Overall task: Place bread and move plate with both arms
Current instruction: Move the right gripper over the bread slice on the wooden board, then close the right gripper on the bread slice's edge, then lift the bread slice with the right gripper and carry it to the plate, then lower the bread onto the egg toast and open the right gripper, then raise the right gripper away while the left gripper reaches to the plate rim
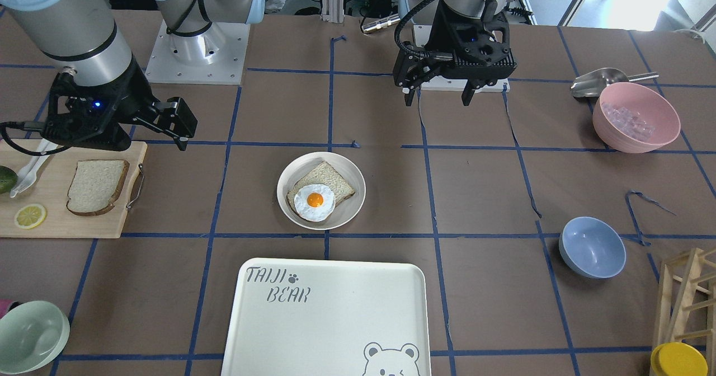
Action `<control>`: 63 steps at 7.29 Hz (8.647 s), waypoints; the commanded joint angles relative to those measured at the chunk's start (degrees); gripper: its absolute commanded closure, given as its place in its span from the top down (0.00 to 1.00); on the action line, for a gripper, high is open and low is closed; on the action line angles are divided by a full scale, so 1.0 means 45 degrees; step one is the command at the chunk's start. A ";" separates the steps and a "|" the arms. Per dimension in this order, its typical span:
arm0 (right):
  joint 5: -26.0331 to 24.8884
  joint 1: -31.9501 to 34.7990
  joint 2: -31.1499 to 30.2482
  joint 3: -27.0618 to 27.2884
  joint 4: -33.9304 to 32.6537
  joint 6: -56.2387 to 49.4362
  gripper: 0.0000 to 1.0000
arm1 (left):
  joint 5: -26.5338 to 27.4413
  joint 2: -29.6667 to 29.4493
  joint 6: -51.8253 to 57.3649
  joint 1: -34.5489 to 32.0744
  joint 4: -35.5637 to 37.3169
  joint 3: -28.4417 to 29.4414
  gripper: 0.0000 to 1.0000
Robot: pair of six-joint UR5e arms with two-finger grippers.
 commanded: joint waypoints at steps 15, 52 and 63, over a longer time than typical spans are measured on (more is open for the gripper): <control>-0.2471 -0.3973 0.3362 0.4778 -0.6766 -0.1657 0.63 | 0.0004 0.0007 0.0078 0.0011 -0.0016 0.0039 1.00; 0.3918 0.3273 0.4534 0.0208 -0.3387 1.3206 0.61 | -0.0015 -0.0013 0.0078 0.0031 0.0003 0.0039 1.00; 0.1278 0.0676 0.0029 0.0286 0.0198 0.0691 1.00 | -0.0112 -0.1162 -0.5227 -0.0144 0.1624 -0.2554 0.90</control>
